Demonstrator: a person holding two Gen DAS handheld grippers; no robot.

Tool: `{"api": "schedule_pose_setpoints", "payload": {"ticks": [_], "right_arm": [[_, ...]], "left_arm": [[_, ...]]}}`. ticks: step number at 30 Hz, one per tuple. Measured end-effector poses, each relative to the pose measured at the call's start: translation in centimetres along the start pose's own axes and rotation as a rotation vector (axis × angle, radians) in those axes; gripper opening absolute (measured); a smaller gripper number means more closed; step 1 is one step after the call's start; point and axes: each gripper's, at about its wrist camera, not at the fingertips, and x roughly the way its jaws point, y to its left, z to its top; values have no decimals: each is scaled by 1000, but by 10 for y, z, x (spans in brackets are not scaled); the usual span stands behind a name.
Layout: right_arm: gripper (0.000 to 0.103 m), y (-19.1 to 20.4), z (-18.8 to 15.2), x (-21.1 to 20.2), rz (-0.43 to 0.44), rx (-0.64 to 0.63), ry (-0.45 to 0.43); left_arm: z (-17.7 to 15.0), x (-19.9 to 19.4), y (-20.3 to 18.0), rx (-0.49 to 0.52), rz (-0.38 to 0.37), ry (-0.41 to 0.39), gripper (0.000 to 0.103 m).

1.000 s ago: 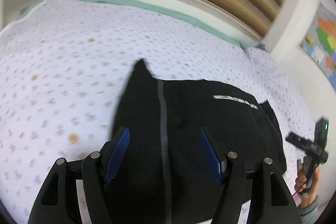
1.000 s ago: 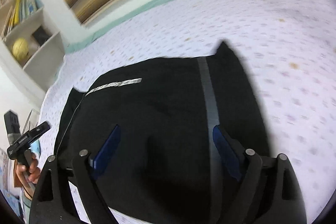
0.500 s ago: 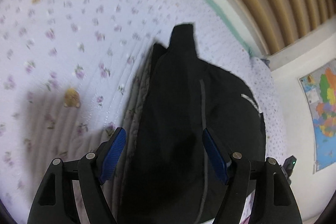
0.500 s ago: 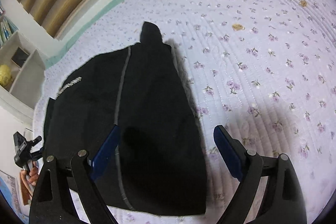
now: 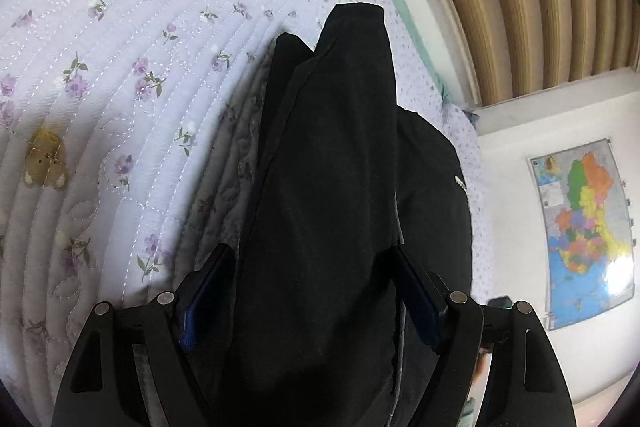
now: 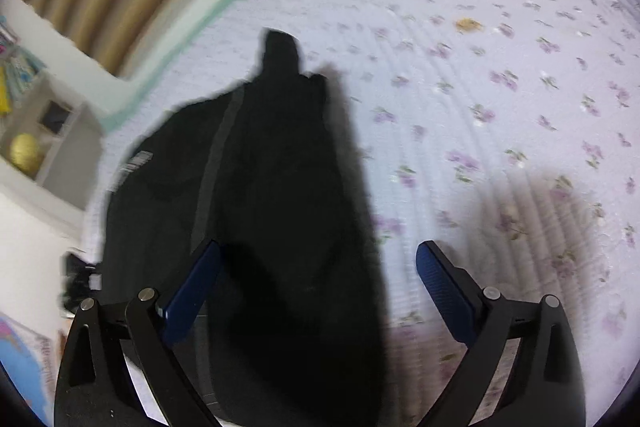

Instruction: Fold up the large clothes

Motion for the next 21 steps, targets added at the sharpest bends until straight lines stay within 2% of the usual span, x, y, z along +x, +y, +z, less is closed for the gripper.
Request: {"api": "schedule_pose_setpoints", "payload": {"ticks": [3, 5, 9, 15, 21], "right_arm": [[100, 4, 2, -10, 92, -9, -50], [101, 8, 3, -5, 80, -37, -22], [103, 16, -2, 33, -7, -110, 125], [103, 16, 8, 51, 88, -41, 137], [103, 26, 8, 59, 106, -77, 169]], "left_arm": [[-6, 5, -6, 40, 54, -25, 81], [-10, 11, -10, 52, 61, -56, 81], [-22, 13, -9, 72, 49, -93, 81], [-26, 15, -10, 82, 47, -101, 81], [-22, 15, -3, 97, 39, -120, 81]]}}
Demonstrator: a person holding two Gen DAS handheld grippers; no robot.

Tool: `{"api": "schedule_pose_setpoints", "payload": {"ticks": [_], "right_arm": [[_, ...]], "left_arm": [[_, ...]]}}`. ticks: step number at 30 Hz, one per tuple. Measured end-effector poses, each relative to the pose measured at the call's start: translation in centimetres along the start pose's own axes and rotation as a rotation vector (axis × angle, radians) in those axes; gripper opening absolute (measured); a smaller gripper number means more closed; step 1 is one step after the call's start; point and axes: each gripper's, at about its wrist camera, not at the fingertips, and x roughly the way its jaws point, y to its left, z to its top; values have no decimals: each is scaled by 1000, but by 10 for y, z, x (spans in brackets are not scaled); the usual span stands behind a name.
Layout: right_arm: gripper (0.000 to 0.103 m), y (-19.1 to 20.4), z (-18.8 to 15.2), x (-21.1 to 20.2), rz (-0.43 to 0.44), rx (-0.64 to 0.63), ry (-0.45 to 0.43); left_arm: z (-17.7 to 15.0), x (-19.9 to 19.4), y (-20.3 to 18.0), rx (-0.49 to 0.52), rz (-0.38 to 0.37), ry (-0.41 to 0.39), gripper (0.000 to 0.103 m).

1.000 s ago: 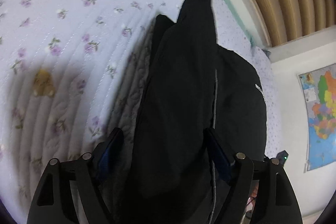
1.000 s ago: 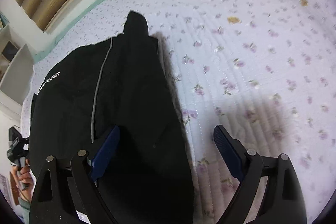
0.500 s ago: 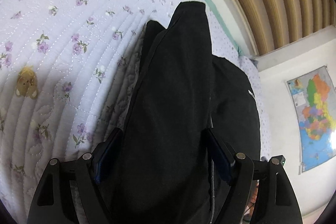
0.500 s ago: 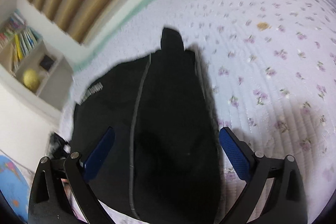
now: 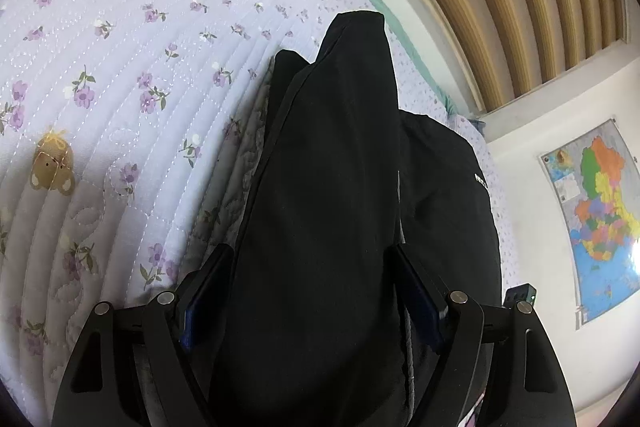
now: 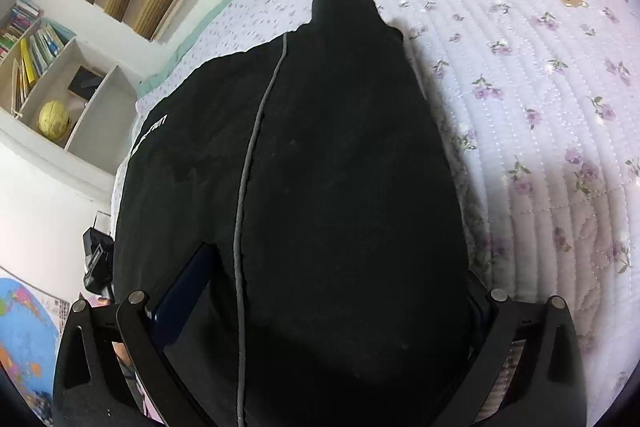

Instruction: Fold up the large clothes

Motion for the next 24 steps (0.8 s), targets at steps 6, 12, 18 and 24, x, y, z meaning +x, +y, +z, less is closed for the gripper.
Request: {"api": "schedule_pose_setpoints", "payload": {"ticks": [6, 12, 18, 24], "right_arm": [[103, 34, -12, 6, -16, -177, 63], [103, 22, 5, 23, -3, -74, 45], [102, 19, 23, 39, 5, -51, 29], [70, 25, 12, 19, -24, -104, -36]], "left_arm": [[-1, -2, 6, 12, -15, -11, 81], [2, -1, 4, 0, -2, 5, 81], [9, 5, 1, -28, 24, 41, 82], [14, 0, -30, 34, 105, 29, 49]]}}
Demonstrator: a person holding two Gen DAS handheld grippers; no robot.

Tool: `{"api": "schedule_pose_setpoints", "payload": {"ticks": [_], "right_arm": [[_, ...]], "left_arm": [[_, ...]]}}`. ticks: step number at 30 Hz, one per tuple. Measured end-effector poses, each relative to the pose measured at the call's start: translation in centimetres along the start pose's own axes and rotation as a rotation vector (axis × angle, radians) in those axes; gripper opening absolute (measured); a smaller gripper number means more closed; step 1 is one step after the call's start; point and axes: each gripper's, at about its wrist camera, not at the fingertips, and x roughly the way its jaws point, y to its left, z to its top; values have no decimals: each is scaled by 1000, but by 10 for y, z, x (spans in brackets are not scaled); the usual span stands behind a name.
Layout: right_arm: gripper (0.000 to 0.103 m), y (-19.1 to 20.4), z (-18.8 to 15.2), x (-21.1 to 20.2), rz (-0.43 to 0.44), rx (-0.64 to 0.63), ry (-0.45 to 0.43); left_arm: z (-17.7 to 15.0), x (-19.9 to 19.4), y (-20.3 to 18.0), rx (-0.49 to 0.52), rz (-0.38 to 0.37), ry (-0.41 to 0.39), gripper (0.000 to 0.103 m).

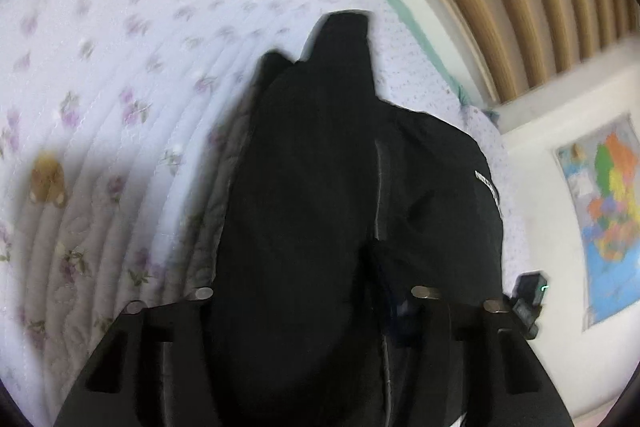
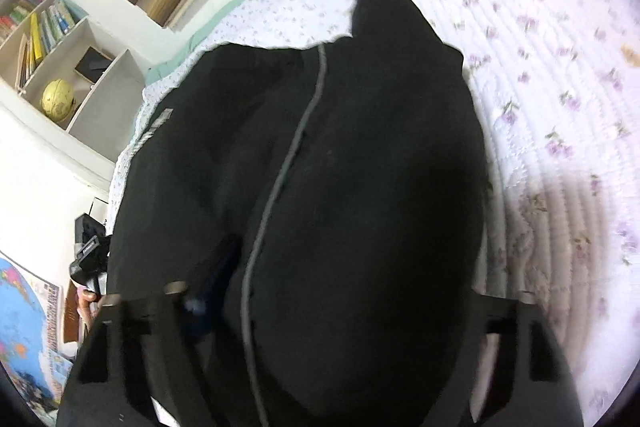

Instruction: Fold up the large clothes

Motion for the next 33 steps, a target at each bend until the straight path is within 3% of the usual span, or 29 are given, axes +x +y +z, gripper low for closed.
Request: {"api": "schedule_pose_setpoints", "payload": {"ticks": [1, 3, 5, 7, 11, 12, 13, 14, 15, 16, 18, 22, 23, 25, 27, 29, 30, 31, 33], "right_arm": [[67, 6, -1, -7, -12, -9, -17], [57, 20, -4, -22, -18, -35, -54], [54, 32, -7, -37, 28, -43, -85], [52, 45, -11, -57, 145, -40, -116], [52, 88, -26, -86, 166, -117, -129], [52, 101, -33, -96, 173, -139, -137], [52, 112, -38, -103, 180, -156, -145], [52, 121, -42, -112, 190, -173, -157], [51, 132, -48, -125, 210, -193, -174], [51, 142, -51, -133, 194, -210, -180], [50, 159, -54, -137, 68, -234, -148], [53, 148, -60, -94, -135, -254, -36], [56, 130, -63, -83, -151, -206, -6], [60, 96, -68, -73, -142, -110, 33], [73, 62, -74, -69, -84, -9, 72], [83, 32, -82, -66, -30, 98, 103], [89, 20, -88, -66, -13, 133, 118], [90, 14, -92, -65, 1, 138, 129], [91, 6, -100, -64, 64, 132, 153]], "left_arm": [[-3, -6, -13, 54, 36, -26, 44], [-7, -21, -34, 119, 40, -76, 36], [-8, -43, -49, 117, -65, -119, 32], [-10, -69, -67, 124, -171, -154, 31], [-22, -123, -108, 199, -260, -230, 30], [-26, -138, -112, 210, -298, -254, 27], [-31, -156, -119, 234, -381, -277, 10], [-37, -169, -126, 259, -440, -271, 10], [-43, -182, -136, 297, -417, -288, 10], [-49, -192, -148, 349, -321, -312, 11], [-56, -191, -157, 414, -118, -315, 13], [-33, -156, -85, 203, -4, -223, 32], [-28, -147, -62, 163, 45, -206, 46], [-18, -125, -18, 70, 119, -142, 63], [-11, -103, 22, -21, 133, -52, 63], [-7, -78, 52, -119, 58, 67, 64], [-6, -66, 64, -161, -33, 128, 64], [-5, -50, 76, -221, -170, 208, 66], [-3, -34, 87, -273, -281, 262, 67]]}}
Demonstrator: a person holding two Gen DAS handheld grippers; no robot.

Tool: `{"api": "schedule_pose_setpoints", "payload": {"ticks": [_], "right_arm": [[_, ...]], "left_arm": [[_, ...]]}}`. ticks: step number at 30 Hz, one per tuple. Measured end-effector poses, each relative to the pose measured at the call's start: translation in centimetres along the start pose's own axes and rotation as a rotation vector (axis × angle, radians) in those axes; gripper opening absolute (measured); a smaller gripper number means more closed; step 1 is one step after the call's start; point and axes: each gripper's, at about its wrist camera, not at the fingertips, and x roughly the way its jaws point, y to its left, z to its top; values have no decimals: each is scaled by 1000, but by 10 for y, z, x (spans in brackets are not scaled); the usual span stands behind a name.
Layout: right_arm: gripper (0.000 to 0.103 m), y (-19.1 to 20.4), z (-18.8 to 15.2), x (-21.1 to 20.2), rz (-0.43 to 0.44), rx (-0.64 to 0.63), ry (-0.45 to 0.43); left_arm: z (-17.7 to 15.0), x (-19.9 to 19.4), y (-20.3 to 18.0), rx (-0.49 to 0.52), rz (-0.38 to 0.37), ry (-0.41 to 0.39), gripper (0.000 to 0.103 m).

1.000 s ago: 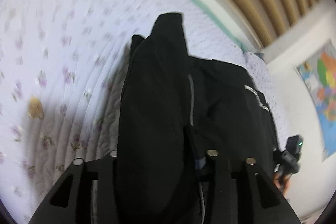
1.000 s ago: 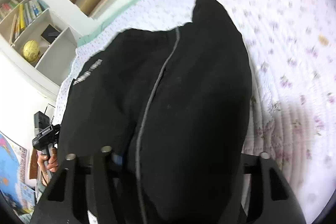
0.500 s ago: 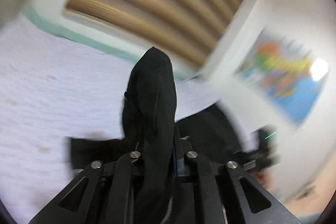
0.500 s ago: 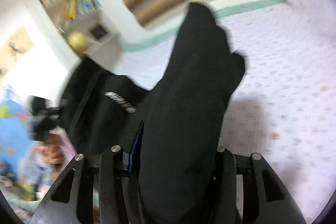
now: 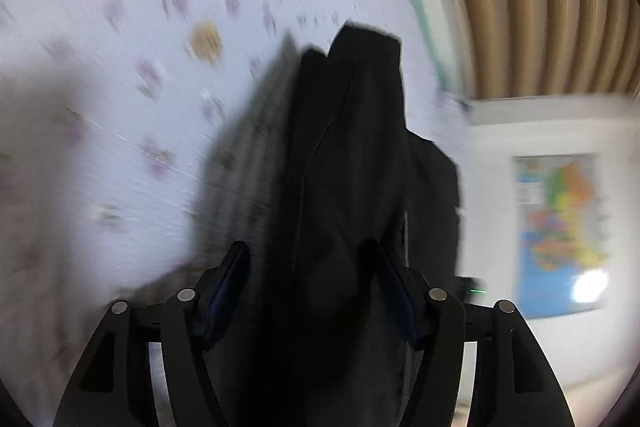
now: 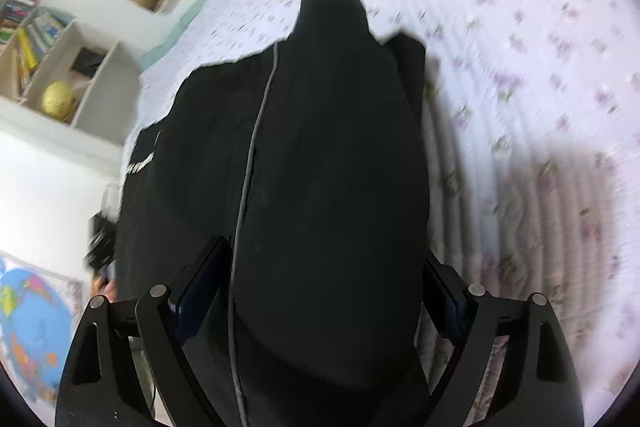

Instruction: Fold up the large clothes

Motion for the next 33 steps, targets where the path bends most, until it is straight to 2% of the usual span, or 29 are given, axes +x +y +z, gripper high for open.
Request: {"api": "schedule_pose_setpoints", "payload": {"ticks": [3, 4, 7, 9, 10, 11, 12, 14, 19, 22, 25, 28, 31, 33], "right_arm": [[92, 3, -4, 7, 66, -49, 34], [92, 9, -3, 14, 57, -79, 40], [92, 21, 10, 33, 24, -100, 21], [84, 19, 16, 30, 41, -83, -16], [80, 19, 17, 24, 50, -71, -34], [70, 19, 18, 18, 59, -64, -52], [60, 18, 16, 10, 75, -64, -73], [53, 24, 21, -5, 103, -88, -104], [48, 65, 10, -63, 129, -188, -161], [47, 80, -2, -105, 142, -217, -222], [47, 77, -8, -138, 133, -222, -247], [47, 61, -16, -146, 112, -181, -209], [47, 35, -23, -120, 32, -129, -136], [50, 8, -29, -101, -56, -93, -95]], "left_arm": [[14, 19, -2, 1, -86, 55, 68], [18, 28, -7, 11, -76, 67, 74], [21, 55, -30, 89, 51, 75, 75], [17, 60, -45, 133, 124, 18, 65], [16, 55, -54, 160, 135, -17, 48], [13, 50, -61, 181, 132, -46, 40], [8, 42, -72, 208, 110, -81, 38], [-9, 25, -104, 279, 53, -127, 35], [-60, 0, -192, 450, -8, -191, 34], [-83, -19, -213, 468, -59, -226, 34], [-97, -31, -197, 400, -89, -219, 34], [-101, -11, -157, 284, -60, -147, 34], [-103, 17, -97, 157, 15, -82, 36], [-96, 28, -54, 103, 74, -97, 42]]}}
